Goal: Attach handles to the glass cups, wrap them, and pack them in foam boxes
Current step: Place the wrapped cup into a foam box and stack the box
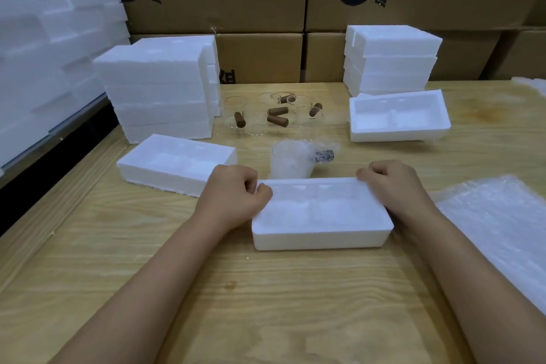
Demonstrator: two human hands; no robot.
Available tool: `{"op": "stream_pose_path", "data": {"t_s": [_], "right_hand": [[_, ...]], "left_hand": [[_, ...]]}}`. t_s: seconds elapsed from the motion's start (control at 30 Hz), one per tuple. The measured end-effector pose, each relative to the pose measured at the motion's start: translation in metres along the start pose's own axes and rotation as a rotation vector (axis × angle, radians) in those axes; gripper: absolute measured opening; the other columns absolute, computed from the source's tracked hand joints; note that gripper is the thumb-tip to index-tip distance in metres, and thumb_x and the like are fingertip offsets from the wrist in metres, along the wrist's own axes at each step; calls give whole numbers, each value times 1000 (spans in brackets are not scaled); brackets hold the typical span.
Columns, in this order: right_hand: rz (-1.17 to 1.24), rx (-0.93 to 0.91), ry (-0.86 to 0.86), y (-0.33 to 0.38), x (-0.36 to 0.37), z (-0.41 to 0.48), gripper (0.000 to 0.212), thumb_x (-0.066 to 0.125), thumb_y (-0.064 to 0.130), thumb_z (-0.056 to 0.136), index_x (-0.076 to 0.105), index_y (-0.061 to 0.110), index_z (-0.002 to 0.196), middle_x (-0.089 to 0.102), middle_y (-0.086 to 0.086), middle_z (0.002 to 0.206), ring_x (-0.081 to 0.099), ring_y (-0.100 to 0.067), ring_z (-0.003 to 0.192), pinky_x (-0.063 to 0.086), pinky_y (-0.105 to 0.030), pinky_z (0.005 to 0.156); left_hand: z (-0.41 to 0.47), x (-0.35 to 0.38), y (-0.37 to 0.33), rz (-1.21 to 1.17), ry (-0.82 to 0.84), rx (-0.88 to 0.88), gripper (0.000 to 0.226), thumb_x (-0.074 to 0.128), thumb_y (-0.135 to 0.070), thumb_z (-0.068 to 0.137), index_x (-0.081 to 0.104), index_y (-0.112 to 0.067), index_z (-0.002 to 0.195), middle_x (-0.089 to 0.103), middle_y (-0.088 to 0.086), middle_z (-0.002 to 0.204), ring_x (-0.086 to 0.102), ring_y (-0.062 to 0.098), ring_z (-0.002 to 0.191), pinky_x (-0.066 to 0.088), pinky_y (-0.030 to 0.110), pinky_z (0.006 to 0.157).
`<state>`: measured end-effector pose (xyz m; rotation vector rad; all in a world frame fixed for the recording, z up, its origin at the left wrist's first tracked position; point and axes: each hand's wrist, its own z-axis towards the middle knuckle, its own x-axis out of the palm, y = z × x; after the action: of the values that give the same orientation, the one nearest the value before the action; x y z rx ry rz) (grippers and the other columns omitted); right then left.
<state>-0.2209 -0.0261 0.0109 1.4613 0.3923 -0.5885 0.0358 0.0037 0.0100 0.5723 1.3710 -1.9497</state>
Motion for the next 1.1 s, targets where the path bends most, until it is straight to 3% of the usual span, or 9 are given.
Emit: {"op": "stream_pose_path", "data": {"t_s": [0.1, 0.17, 0.27, 0.4, 0.6, 0.73, 0.93, 1.03, 1.1], "right_hand": [[-65, 52, -95, 3, 1, 7, 43, 54, 29, 87, 38, 5, 55, 36, -9, 55, 35, -20, 53, 27, -31, 54], [-9, 46, -187, 9, -1, 14, 38, 53, 31, 90, 57, -4, 74, 57, -20, 70, 51, -24, 62, 44, -37, 59], [174, 8, 29, 23, -4, 28, 16, 62, 30, 88, 62, 19, 101, 64, -3, 94, 60, -18, 82, 52, -40, 79], [215, -31, 348, 35, 3, 43, 29, 71, 12, 83, 63, 25, 108, 64, -1, 92, 63, -17, 80, 53, -31, 82], [102, -44, 198, 31, 18, 44, 25, 78, 4, 74, 70, 25, 86, 68, 0, 86, 61, -14, 77, 50, -26, 72], [178, -102, 127, 33, 12, 44, 31, 77, -2, 73, 67, 27, 76, 67, 5, 74, 61, -7, 66, 47, -14, 67], [383, -167, 160, 41, 2, 42, 14, 74, 10, 79, 71, 22, 86, 71, 4, 71, 63, -8, 61, 52, -20, 75], [457, -201, 173, 46, 0, 41, 4, 67, 12, 86, 70, 15, 87, 68, 4, 67, 61, -9, 59, 54, -20, 69], [487, -207, 182, 48, -1, 40, 10, 63, 13, 90, 69, 11, 82, 66, 3, 65, 60, -10, 58, 52, -19, 63]], "left_hand": [[4, -3, -5, 92, 1, 7, 39, 64, -23, 76, 35, -19, 50, 38, -7, 47, 39, 13, 51, 30, 26, 52], [8, -5, -13, 110, -69, 44, 30, 62, -33, 80, 42, -21, 62, 48, -7, 58, 47, 14, 60, 34, 29, 54], [24, -6, -26, -14, 2, -5, 19, 62, -40, 85, 54, -26, 95, 60, -9, 91, 56, 10, 79, 47, 30, 68], [47, -1, -30, -110, 309, -213, 54, 69, -35, 83, 45, -32, 130, 52, -1, 120, 62, 20, 98, 51, 40, 90], [52, 6, -18, -289, 329, -215, 58, 77, -28, 80, 49, -36, 130, 54, -13, 106, 53, -4, 93, 54, 33, 88], [51, 7, -19, -422, 288, -199, 58, 77, -22, 81, 47, -34, 129, 62, -6, 119, 65, 9, 96, 53, 20, 70], [54, -3, -29, -567, 46, -99, 27, 66, -45, 87, 61, -41, 113, 68, -13, 102, 61, -1, 98, 44, 22, 74], [53, -6, -29, -625, 110, -82, 55, 66, -58, 78, 59, -36, 127, 63, -29, 105, 57, -12, 101, 48, 17, 77], [54, -7, -22, -663, 212, -80, 81, 79, -54, 67, 50, -32, 139, 63, -7, 124, 57, 5, 113, 49, 19, 86]]}}
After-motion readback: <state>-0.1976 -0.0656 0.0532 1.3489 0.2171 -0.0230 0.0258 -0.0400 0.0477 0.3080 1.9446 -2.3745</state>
